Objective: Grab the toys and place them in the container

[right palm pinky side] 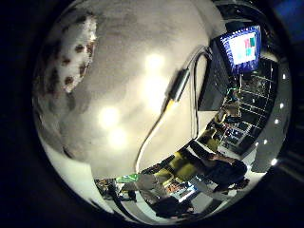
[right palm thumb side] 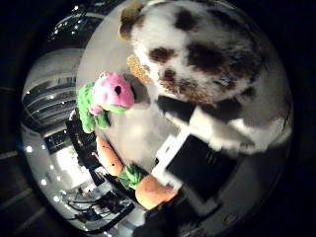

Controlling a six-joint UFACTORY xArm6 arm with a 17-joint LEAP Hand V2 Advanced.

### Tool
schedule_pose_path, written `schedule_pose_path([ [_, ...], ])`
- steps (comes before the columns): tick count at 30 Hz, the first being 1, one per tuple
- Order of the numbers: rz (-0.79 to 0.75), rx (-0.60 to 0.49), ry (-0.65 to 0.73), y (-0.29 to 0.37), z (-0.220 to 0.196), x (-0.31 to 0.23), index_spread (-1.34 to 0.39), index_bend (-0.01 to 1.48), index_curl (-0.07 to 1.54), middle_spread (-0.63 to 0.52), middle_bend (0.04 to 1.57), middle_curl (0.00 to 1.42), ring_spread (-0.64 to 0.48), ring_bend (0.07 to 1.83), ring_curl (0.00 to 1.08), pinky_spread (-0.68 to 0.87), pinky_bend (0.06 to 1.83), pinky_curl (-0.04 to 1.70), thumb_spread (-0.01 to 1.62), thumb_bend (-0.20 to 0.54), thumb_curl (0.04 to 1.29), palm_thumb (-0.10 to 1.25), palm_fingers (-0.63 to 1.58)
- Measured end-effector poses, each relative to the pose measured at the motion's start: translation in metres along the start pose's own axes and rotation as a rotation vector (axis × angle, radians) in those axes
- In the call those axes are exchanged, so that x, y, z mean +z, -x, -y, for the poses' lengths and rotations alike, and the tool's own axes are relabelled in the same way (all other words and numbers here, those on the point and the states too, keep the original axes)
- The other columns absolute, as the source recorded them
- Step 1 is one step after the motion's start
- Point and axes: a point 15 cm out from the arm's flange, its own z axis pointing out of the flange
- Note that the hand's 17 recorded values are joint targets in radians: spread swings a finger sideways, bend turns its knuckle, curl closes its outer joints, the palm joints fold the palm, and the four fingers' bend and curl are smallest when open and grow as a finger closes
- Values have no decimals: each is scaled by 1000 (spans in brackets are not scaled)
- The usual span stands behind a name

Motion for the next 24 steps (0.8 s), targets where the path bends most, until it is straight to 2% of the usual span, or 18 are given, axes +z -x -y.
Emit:
schedule_pose_path([
  [2, -21, 8, -16, -13, -3, -14, -328, 759, 531, -145, 963, 579, -195, 1101, 499, -259, 975, 489, 979, -14, 330, 669, 1461],
  [3, -30, 20, -31, -22, -5, -25, -324, 780, 542, -145, 982, 586, -195, 1117, 506, -262, 998, 500, 979, -15, 332, 674, 1446],
  [7, -49, 22, -66, -35, -12, -60, -262, 1015, 641, -125, 1156, 641, -186, 1275, 568, -243, 1175, 611, 989, 7, 383, 840, 1328],
  [9, -47, 23, -57, -36, -22, -75, -236, 1072, 663, -116, 1209, 650, -180, 1325, 585, -232, 1223, 659, 989, 4, 411, 909, 1280],
  [15, -33, 25, -25, -21, -58, -142, -204, 1137, 671, -92, 1291, 639, -167, 1400, 596, -201, 1245, 778, 990, -14, 482, 996, 1215],
  [21, -15, 27, -83, 8, -89, -217, -201, 1148, 667, -88, 1313, 625, -168, 1423, 593, -190, 1222, 846, 980, -15, 523, 1022, 1205],
  [24, 13, 18, -110, 29, -103, -237, -200, 1153, 664, -87, 1319, 617, -167, 1427, 590, -188, 1202, 882, 978, -17, 543, 1022, 1203],
])
